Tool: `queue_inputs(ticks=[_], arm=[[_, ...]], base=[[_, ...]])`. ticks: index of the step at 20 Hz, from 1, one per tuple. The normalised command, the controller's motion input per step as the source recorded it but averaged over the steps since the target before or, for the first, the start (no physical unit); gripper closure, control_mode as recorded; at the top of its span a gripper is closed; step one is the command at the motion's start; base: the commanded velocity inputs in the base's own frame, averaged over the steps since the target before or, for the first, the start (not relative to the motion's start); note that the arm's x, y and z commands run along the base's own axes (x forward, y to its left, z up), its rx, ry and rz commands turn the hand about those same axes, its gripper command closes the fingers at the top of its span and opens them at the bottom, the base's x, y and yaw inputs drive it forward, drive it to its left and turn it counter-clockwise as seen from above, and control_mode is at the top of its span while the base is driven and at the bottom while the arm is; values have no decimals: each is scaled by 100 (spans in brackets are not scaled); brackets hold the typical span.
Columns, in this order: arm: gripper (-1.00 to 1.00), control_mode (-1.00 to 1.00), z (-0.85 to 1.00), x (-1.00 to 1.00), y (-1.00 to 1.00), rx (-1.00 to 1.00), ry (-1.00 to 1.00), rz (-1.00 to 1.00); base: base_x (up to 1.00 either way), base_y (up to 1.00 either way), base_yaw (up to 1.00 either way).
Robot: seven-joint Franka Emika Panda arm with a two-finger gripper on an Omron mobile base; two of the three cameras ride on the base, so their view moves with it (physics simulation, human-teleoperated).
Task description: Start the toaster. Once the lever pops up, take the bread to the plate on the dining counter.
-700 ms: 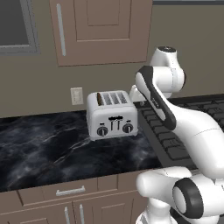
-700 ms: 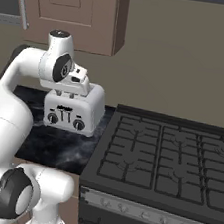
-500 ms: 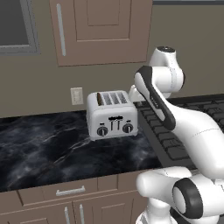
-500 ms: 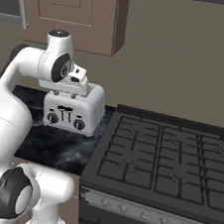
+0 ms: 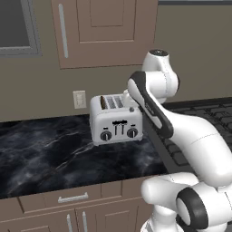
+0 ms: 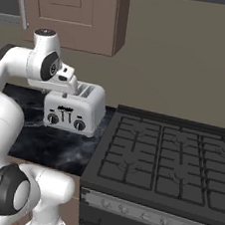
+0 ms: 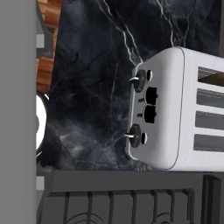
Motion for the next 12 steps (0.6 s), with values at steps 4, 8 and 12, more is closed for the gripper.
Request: queue_inputs(ticks=[4,8,12], arm=[[-100,-100,-19,-1,54,0,0,0],[-100,-100,-24,0,38,0,0,0],[-100,-100,-29,0,24,0,0,0]], base=[[0,0,0],[0,0,0],[0,0,0]])
